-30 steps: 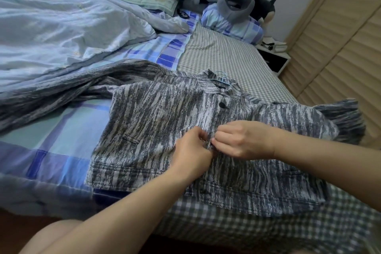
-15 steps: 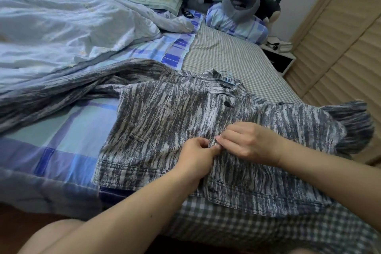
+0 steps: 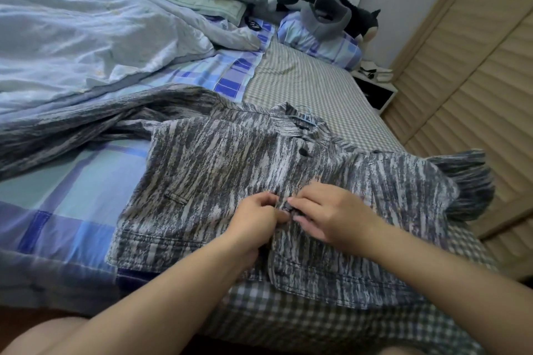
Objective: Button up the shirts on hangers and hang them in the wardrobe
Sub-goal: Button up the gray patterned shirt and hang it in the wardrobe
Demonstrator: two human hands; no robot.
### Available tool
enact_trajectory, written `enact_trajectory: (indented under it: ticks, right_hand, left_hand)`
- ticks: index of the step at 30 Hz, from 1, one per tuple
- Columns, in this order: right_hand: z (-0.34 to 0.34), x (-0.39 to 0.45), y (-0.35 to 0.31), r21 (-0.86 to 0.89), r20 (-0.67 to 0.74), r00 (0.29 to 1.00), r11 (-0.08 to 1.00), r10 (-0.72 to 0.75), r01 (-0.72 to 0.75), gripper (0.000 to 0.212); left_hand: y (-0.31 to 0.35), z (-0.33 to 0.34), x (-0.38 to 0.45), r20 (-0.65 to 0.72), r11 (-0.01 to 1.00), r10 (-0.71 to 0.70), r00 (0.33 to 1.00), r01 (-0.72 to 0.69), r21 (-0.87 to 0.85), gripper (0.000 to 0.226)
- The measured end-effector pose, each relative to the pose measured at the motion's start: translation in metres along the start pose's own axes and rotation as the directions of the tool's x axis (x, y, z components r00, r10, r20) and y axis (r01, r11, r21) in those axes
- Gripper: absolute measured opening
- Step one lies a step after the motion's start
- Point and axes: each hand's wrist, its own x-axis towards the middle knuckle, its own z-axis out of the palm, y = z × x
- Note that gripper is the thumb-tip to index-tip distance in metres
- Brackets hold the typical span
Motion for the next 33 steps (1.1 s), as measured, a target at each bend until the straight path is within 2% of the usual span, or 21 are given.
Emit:
enact_trajectory:
  ticks: [3, 6, 8, 9, 10, 11, 12, 13, 14, 17, 18, 19, 20, 21, 22, 24, 27, 30, 33]
  right_hand:
    - [0.005, -0.02, -0.026, 0.187, -0.064, 0.956, 0.945, 0.285, -0.269, 0.037]
    - [0.016, -0.029, -0.038, 0.273, -0.092, 0.894, 0.874, 0.44, -0.402, 0.04]
    - [0.02, -0.026, -0.042, 0.265, -0.119, 0.86, 0.851, 0.496, -0.453, 0.038]
    - [0.021, -0.023, -0.044, 0.245, -0.124, 0.848, 0.844, 0.516, -0.478, 0.036]
    - [0.021, -0.019, -0.046, 0.22, -0.13, 0.836, 0.838, 0.532, -0.499, 0.033]
    - [0.022, -0.015, -0.048, 0.2, -0.137, 0.828, 0.834, 0.544, -0.514, 0.029]
    - [0.023, -0.01, -0.049, 0.189, -0.134, 0.821, 0.828, 0.554, -0.528, 0.027]
    - [0.024, -0.006, -0.052, 0.195, -0.099, 0.816, 0.815, 0.569, -0.545, 0.027]
    - [0.024, -0.003, -0.054, 0.205, -0.037, 0.812, 0.799, 0.583, -0.565, 0.031]
    - [0.021, -0.009, -0.061, 0.177, 0.207, 0.811, 0.795, 0.547, -0.581, 0.048]
    - [0.015, -0.016, -0.059, 0.108, 0.203, 0.808, 0.808, 0.553, -0.58, 0.05]
    - [0.007, -0.025, -0.052, 0.019, 0.103, 0.802, 0.805, 0.588, -0.593, 0.052]
    - [-0.003, -0.035, -0.04, -0.078, -0.028, 0.762, 0.758, 0.647, -0.647, 0.054]
    - [-0.013, -0.046, -0.021, -0.153, -0.113, 0.687, 0.671, 0.718, -0.726, 0.058]
    - [-0.023, -0.059, 0.002, -0.21, -0.12, 0.59, 0.56, 0.799, -0.801, 0.061]
    - [-0.027, -0.087, 0.05, -0.294, 0.002, 0.406, 0.389, 0.914, -0.873, 0.063]
    - [-0.003, -0.118, 0.097, -0.354, 0.179, 0.295, 0.341, 0.939, -0.871, 0.062]
    - [0.023, -0.111, 0.11, -0.328, 0.227, 0.262, 0.327, 0.938, -0.886, 0.064]
    - [0.036, -0.094, 0.116, -0.305, 0.227, 0.281, 0.343, 0.932, -0.889, 0.062]
  left_hand:
    - [0.003, -0.004, 0.002, 0.031, 0.994, -0.046, 0.998, 0.049, -0.099, 0.033]
    - [0.004, -0.006, -0.004, 0.08, 0.997, -0.008, 0.997, 0.014, -0.078, 0.027]
    - [0.007, -0.006, -0.007, 0.089, 0.998, 0.057, 0.994, -0.06, 0.031, 0.02]
    - [0.007, -0.007, -0.007, 0.063, 0.966, 0.147, 0.987, -0.157, 0.204, 0.018]
    - [0.008, -0.008, -0.007, 0.043, 0.838, 0.298, 0.954, -0.283, 0.468, 0.015]
    - [0.008, -0.008, -0.006, 0.069, 0.609, 0.458, 0.886, -0.369, 0.702, 0.012]
    - [0.008, -0.008, -0.007, 0.122, 0.372, 0.576, 0.809, -0.392, 0.842, 0.011]
    - [0.006, -0.008, -0.005, 0.156, 0.219, 0.635, 0.757, -0.37, 0.903, 0.014]
    - [0.003, -0.009, -0.001, 0.159, 0.152, 0.656, 0.738, -0.335, 0.93, 0.018]
    - [0.0, -0.011, 0.013, 0.13, 0.101, 0.662, 0.738, -0.26, 0.96, 0.017]
    - [0.001, -0.011, 0.017, 0.133, 0.098, 0.66, 0.74, -0.261, 0.96, 0.02]
    - [0.003, -0.011, 0.02, 0.128, 0.105, 0.648, 0.75, -0.255, 0.961, 0.023]
    - [0.006, -0.011, 0.021, 0.116, 0.117, 0.63, 0.768, -0.241, 0.963, 0.025]
    - [0.009, -0.01, 0.022, 0.102, 0.132, 0.613, 0.783, -0.229, 0.964, 0.026]
    - [0.012, -0.009, 0.021, 0.096, 0.149, 0.607, 0.789, -0.232, 0.961, 0.027]
    - [0.014, -0.007, 0.018, 0.114, 0.13, 0.606, 0.787, -0.24, 0.962, 0.037]
    - [0.015, -0.013, 0.011, 0.136, -0.074, 0.504, 0.853, -0.115, 0.991, 0.072]
    - [0.015, -0.032, 0.008, 0.046, -0.153, 0.466, 0.884, 0.03, 0.988, 0.075]
    - [0.026, -0.072, 0.015, -0.064, -0.115, 0.475, 0.877, 0.134, 0.984, 0.073]
